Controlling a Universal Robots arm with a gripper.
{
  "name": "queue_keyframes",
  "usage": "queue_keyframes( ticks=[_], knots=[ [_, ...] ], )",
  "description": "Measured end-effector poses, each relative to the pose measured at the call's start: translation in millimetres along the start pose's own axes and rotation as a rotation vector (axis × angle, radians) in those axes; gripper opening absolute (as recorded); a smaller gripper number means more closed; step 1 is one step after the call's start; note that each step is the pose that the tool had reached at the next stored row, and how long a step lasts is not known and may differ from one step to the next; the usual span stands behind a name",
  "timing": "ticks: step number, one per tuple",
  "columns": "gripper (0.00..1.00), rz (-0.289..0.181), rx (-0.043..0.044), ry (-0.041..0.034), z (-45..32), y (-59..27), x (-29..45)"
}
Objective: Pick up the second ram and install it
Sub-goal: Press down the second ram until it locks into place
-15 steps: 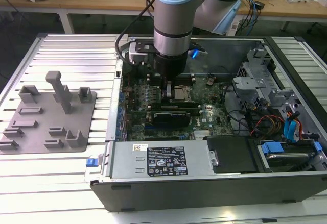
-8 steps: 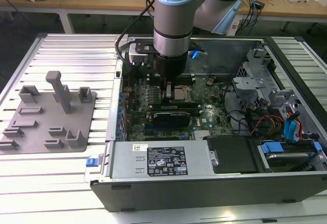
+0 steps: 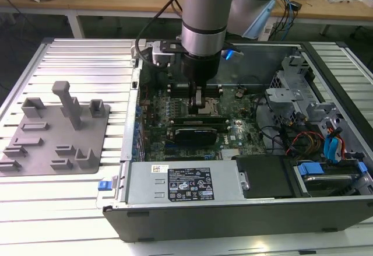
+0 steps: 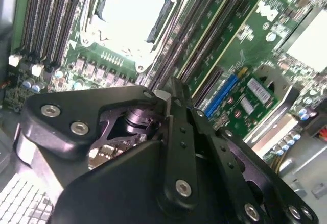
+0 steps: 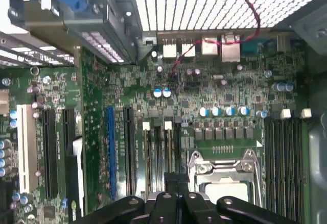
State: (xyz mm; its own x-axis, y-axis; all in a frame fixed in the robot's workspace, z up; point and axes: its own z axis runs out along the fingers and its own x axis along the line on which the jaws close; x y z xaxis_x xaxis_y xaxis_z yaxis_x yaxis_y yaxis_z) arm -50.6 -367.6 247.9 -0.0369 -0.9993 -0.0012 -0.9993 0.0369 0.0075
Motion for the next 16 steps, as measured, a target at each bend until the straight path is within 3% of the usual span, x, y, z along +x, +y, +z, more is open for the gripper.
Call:
queue_keyframes(
  ticks=[3, 5, 16],
  knots=[
    [0.08, 0.0, 0.0, -0.0001, -0.1, -21.4, -0.8],
    [0.08, 0.0, 0.0, 0.0, -0.1, -27.6, -1.0],
    [0.08, 0.0, 0.0074, -0.0004, -0.1, -26.9, -1.0]
  ],
)
